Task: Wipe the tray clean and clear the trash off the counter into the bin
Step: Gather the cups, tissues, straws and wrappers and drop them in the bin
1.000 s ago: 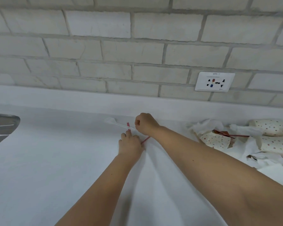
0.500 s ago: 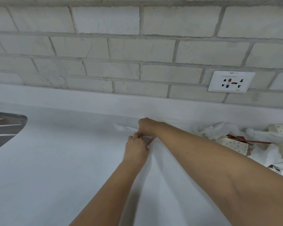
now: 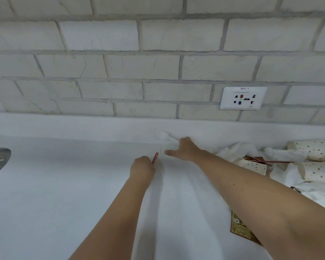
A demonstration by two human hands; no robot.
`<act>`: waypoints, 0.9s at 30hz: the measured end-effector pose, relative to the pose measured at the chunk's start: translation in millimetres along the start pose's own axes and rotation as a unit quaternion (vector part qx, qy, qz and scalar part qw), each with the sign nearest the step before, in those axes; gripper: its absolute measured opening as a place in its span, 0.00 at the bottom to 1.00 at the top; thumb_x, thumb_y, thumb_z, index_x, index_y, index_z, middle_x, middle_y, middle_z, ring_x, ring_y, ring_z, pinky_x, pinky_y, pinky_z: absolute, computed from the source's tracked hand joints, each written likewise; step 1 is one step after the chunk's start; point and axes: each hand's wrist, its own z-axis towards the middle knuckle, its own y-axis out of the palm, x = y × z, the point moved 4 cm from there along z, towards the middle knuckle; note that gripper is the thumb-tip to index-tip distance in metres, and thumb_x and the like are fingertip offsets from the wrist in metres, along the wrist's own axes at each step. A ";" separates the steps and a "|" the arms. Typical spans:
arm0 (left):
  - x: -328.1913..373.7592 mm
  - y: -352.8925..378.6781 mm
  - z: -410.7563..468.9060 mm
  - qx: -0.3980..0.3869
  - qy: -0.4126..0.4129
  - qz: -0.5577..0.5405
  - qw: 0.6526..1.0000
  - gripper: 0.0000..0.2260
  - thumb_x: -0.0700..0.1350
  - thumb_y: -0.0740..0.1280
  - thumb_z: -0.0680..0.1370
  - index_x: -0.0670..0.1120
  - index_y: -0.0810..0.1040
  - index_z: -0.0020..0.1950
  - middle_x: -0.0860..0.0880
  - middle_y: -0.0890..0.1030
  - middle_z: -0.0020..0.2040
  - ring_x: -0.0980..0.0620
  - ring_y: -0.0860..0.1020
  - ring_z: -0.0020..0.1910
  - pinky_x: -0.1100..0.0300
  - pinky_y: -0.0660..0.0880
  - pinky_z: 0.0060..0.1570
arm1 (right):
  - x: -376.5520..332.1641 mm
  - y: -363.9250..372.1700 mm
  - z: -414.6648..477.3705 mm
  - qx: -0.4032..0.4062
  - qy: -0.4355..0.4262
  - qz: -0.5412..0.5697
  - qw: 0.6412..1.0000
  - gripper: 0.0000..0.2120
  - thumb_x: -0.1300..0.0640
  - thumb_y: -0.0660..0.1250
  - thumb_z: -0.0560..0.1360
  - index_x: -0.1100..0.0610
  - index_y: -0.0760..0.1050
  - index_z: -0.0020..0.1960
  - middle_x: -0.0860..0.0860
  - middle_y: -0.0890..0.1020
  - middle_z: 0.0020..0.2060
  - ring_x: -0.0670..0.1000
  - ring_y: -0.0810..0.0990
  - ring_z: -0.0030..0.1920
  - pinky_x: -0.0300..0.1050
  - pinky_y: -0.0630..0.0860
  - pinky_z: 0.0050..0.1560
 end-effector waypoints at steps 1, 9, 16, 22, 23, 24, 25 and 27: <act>1.2 1.5 1.4 -0.011 0.003 0.015 1.000 0.10 0.35 0.58 0.77 0.35 0.75 0.55 0.41 0.79 0.48 0.42 0.77 0.55 0.57 0.72 0.47 | 0.8 4.0 0.2 0.004 0.013 0.002 1.000 0.43 0.36 0.67 0.70 0.67 0.61 0.70 0.61 0.66 0.67 0.59 0.70 0.66 0.49 0.69 0.65; 5.0 12.9 8.4 -0.005 0.042 0.140 0.989 0.12 0.34 0.62 0.76 0.37 0.74 0.59 0.42 0.76 0.60 0.45 0.74 0.61 0.60 0.72 0.56 | 3.1 8.7 7.8 0.013 0.119 0.132 0.984 0.53 0.42 0.79 0.58 0.64 0.58 0.72 0.59 0.66 0.69 0.59 0.68 0.69 0.51 0.68 0.68; 1.0 4.7 9.5 -0.034 -0.012 0.013 0.999 0.11 0.34 0.58 0.77 0.42 0.66 0.35 0.48 0.71 0.35 0.43 0.78 0.56 0.60 0.70 0.43 | 13.8 9.5 -8.6 0.031 0.084 0.217 0.972 0.41 0.52 0.76 0.67 0.61 0.59 0.71 0.55 0.71 0.66 0.57 0.71 0.66 0.53 0.68 0.67; 17.1 17.9 -7.5 -0.006 0.046 0.188 0.981 0.15 0.35 0.63 0.75 0.39 0.72 0.61 0.44 0.73 0.61 0.47 0.72 0.62 0.61 0.71 0.55 | 23.1 -1.4 -35.9 0.061 0.086 0.280 0.954 0.06 0.60 0.61 0.76 0.59 0.74 0.42 0.55 0.78 0.40 0.52 0.74 0.43 0.39 0.67 0.37; 20.6 21.5 -12.5 0.004 0.050 0.211 0.976 0.15 0.35 0.63 0.75 0.39 0.70 0.62 0.45 0.71 0.61 0.48 0.71 0.62 0.62 0.70 0.53 | 25.0 -4.7 -44.4 0.074 0.090 0.286 0.951 0.11 0.60 0.59 0.77 0.57 0.69 0.35 0.52 0.74 0.34 0.51 0.72 0.40 0.39 0.65 0.32; 23.3 24.9 -16.3 0.013 0.052 0.220 0.974 0.15 0.35 0.62 0.76 0.39 0.69 0.62 0.45 0.70 0.61 0.48 0.71 0.61 0.62 0.69 0.53 | 26.4 -6.4 -52.2 0.078 0.090 0.294 0.948 0.15 0.60 0.58 0.77 0.56 0.65 0.32 0.50 0.70 0.31 0.51 0.71 0.38 0.39 0.63 0.31; 25.5 27.6 -20.3 0.029 0.061 0.213 0.975 0.14 0.34 0.59 0.77 0.38 0.68 0.63 0.44 0.70 0.61 0.48 0.71 0.61 0.62 0.69 0.53 | 28.2 -8.5 -61.0 0.076 0.090 0.309 0.944 0.16 0.60 0.57 0.78 0.55 0.64 0.31 0.49 0.68 0.30 0.51 0.70 0.38 0.39 0.63 0.31; 27.1 30.7 -30.0 0.055 0.061 0.154 0.985 0.15 0.32 0.55 0.77 0.38 0.67 0.63 0.44 0.70 0.61 0.48 0.71 0.60 0.62 0.69 0.56 | 32.3 -17.1 -81.2 0.069 0.083 0.334 0.936 0.16 0.59 0.57 0.79 0.55 0.65 0.32 0.49 0.68 0.31 0.51 0.70 0.37 0.40 0.63 0.33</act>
